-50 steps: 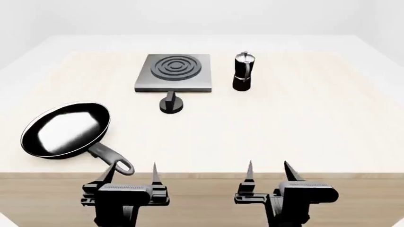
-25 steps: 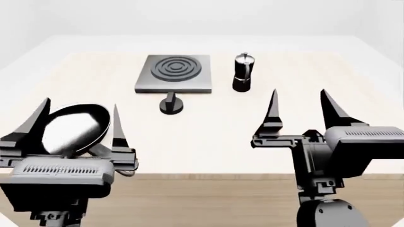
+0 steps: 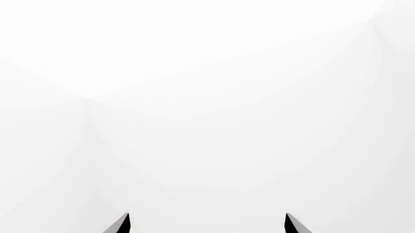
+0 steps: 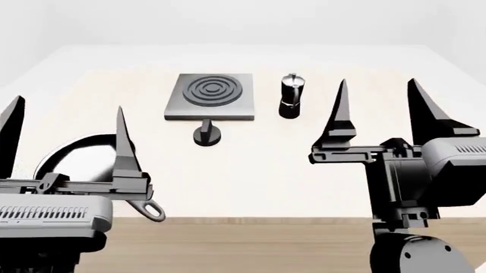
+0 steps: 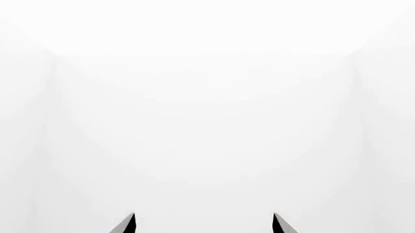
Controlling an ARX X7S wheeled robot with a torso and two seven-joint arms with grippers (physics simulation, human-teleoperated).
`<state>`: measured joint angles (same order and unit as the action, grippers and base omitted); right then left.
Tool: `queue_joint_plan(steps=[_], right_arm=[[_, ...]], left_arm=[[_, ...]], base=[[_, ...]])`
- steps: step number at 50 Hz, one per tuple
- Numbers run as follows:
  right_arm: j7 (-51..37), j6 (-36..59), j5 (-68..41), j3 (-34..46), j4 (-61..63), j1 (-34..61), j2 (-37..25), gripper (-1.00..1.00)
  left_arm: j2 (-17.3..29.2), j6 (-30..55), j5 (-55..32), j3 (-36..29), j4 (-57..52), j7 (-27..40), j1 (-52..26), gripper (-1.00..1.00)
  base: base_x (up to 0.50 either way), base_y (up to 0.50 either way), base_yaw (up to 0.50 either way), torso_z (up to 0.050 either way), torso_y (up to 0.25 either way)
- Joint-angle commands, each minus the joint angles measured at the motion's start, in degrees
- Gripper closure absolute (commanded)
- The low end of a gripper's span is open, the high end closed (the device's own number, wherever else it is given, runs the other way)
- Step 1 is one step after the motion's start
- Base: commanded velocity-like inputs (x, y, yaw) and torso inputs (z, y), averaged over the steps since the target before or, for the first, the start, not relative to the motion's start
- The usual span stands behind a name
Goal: Turn on the stove and put the moka pot on it.
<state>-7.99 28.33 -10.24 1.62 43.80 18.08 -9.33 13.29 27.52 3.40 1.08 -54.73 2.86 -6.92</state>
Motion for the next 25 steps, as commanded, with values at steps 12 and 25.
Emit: queue_joint_plan(steps=[12,25], right_arm=[[-1.4,-0.3,-1.1,0.2,0.7,-0.4,-0.6,-1.00],[-2.2,-0.5,-0.4,1.2,0.4,-0.5,-1.3,-1.00]], left_arm=[[1.0,1.7,-0.4,-1.0,-1.7,0.3,-0.3,-1.00],[1.4,2.0,-0.3,-1.5,-2.0,0.7,0.3,-1.00]], base=[[0.00,0.00,0.00,0.050,0.000],[0.00,0.11,0.00,0.004,0.000]])
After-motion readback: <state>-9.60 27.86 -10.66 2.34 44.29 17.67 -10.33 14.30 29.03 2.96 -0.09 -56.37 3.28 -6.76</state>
